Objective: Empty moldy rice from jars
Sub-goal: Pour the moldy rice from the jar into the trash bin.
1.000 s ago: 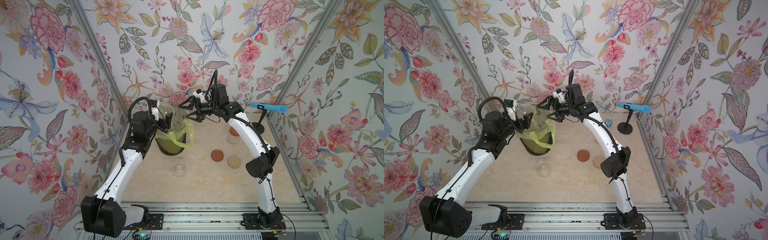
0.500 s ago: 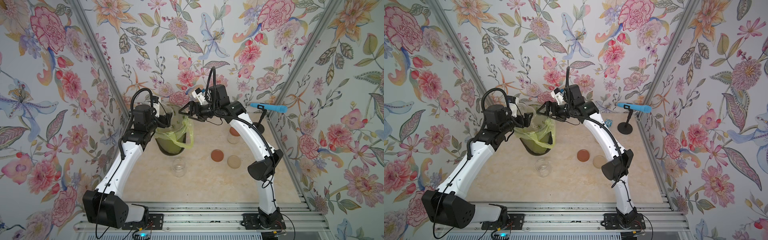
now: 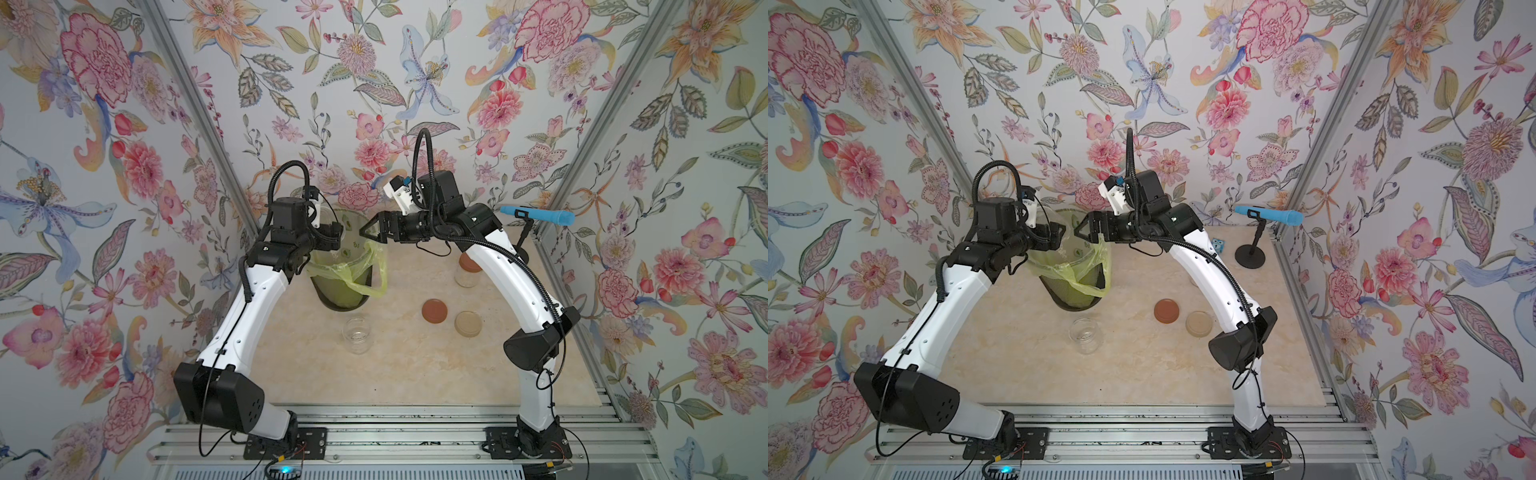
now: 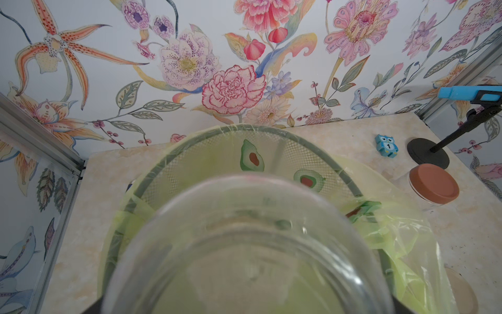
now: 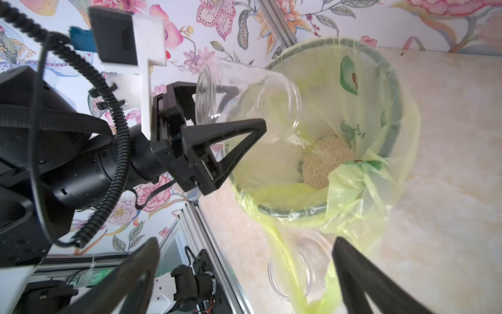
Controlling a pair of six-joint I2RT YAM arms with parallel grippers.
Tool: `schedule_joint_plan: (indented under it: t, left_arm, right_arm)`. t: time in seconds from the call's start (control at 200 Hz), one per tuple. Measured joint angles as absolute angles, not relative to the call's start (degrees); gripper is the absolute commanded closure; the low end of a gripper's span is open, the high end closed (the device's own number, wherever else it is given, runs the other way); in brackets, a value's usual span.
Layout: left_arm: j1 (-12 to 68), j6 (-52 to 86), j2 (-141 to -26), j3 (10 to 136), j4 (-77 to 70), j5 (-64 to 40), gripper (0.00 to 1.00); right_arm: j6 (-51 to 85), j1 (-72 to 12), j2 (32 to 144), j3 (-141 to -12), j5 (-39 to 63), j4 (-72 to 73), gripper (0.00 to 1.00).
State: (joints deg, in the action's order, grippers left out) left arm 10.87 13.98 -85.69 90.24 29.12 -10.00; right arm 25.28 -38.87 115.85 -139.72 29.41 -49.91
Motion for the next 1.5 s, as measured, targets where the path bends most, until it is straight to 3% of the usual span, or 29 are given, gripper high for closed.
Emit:
schedule_joint_plan:
  t: [0.37,0.696,0.966,1.496]
  left_arm:
    - [10.87,15.07,-93.51,106.59,43.68,-9.98,1.0]
    - [10.87,20.01,-113.47,134.85,66.28,-4.82,1.0]
    - [11.68,23.9,-117.99,136.75,73.97,-2.52,1.0]
    - [12.27,25.15,-117.25,141.32,73.34,-6.9,1.0]
  right_arm:
    - [24.16,-38.5,114.72,-135.83,28.69,-49.95,0.0]
    - [24.18,-38.5,114.52,-132.99,28.4,-50.0,0.0]
    - [24.18,-38.48,113.67,-132.14,28.34,-49.98,0.0]
    - [25.08,-37.5,113.58,-131.57,28.45,-49.95,0.0]
